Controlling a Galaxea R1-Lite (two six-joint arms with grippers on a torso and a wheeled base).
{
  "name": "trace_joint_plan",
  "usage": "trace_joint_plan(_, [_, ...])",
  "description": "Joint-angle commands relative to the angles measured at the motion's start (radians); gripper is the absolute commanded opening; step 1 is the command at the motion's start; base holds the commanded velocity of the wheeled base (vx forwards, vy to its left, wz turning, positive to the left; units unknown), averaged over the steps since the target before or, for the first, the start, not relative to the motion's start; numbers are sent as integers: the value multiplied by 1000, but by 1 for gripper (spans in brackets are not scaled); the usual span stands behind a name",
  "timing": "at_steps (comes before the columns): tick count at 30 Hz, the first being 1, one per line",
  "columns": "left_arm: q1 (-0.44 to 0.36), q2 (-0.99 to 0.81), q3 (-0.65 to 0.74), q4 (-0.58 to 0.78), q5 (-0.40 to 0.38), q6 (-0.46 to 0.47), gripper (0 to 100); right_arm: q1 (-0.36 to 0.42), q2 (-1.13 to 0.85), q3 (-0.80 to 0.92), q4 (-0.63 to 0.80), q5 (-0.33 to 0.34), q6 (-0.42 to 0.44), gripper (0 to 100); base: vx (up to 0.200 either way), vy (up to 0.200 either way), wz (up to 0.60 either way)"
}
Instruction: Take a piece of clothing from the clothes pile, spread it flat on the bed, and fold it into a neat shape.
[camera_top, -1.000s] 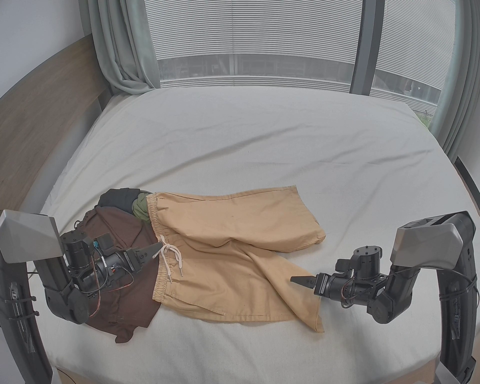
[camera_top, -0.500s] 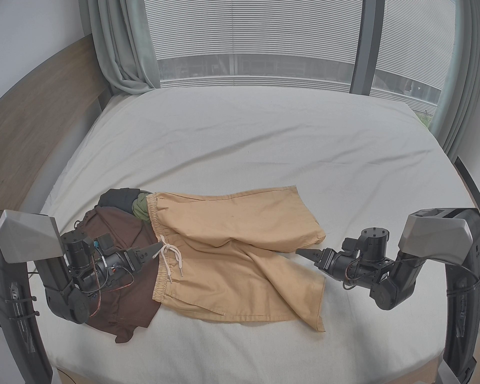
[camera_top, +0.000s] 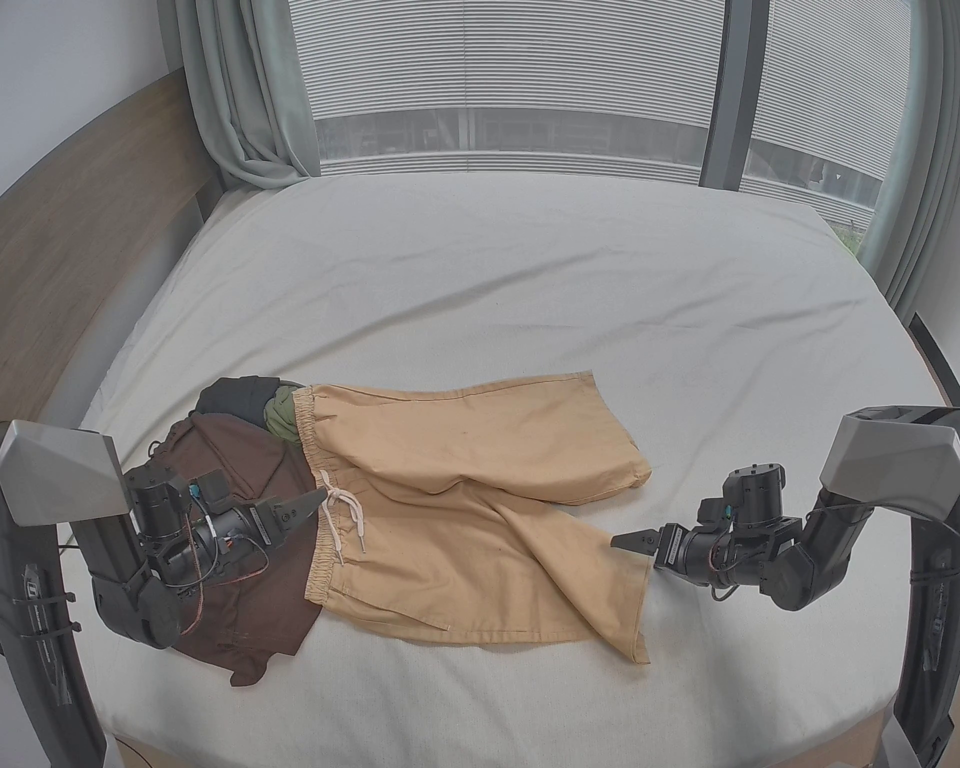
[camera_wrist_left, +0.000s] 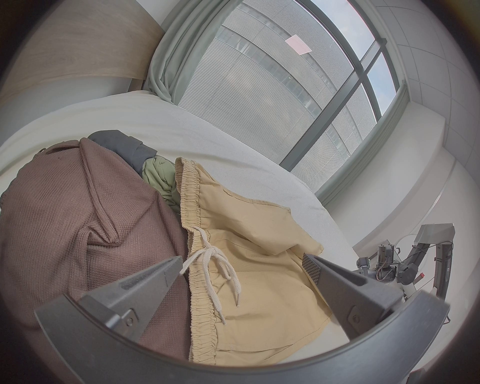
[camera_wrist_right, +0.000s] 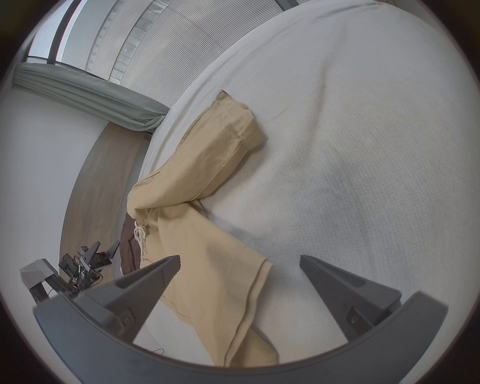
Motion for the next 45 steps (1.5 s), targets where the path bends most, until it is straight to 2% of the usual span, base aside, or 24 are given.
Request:
trace_joint_plan(1, [0,5,-2,-1,0,1,100,8,-8,15,2,0,-3,100,0,0,0])
trace_joint_plan(9, [0,5,-1,-1,0,1,100,51,-50,40,2,4,16,100,0,0,0])
trace_joint_plan(12, [0,5,-2,-1,0,2,100,71,-65,40,2,2,51,100,0,0,0])
trace_joint_plan(21, [0,5,-2,-1,0,2,100,71,-41,7,-63,0,72,100,0,0,0])
trace_joint_plan(24, [0,5,-2,-1,0,2,100,63,7,-16,-109,-27,72,100,0,0,0])
trace_joint_plan(31, [0,5,-2,-1,0,2,100,63,9,-42,-118,-50,94,100,0,0,0])
trace_joint_plan(32, [0,5,-2,-1,0,2,100,62,9,-48,-118,-61,94,0,0,0,0])
trace_joint_plan(35, [0,5,-2,-1,0,2,100,57,9,-59,-130,-81,92,0,0,0,0])
trace_joint_plan(45, [-2,6,-1,-1,0,2,100,27,13,-80,-218,-84,75,0,0,0,0])
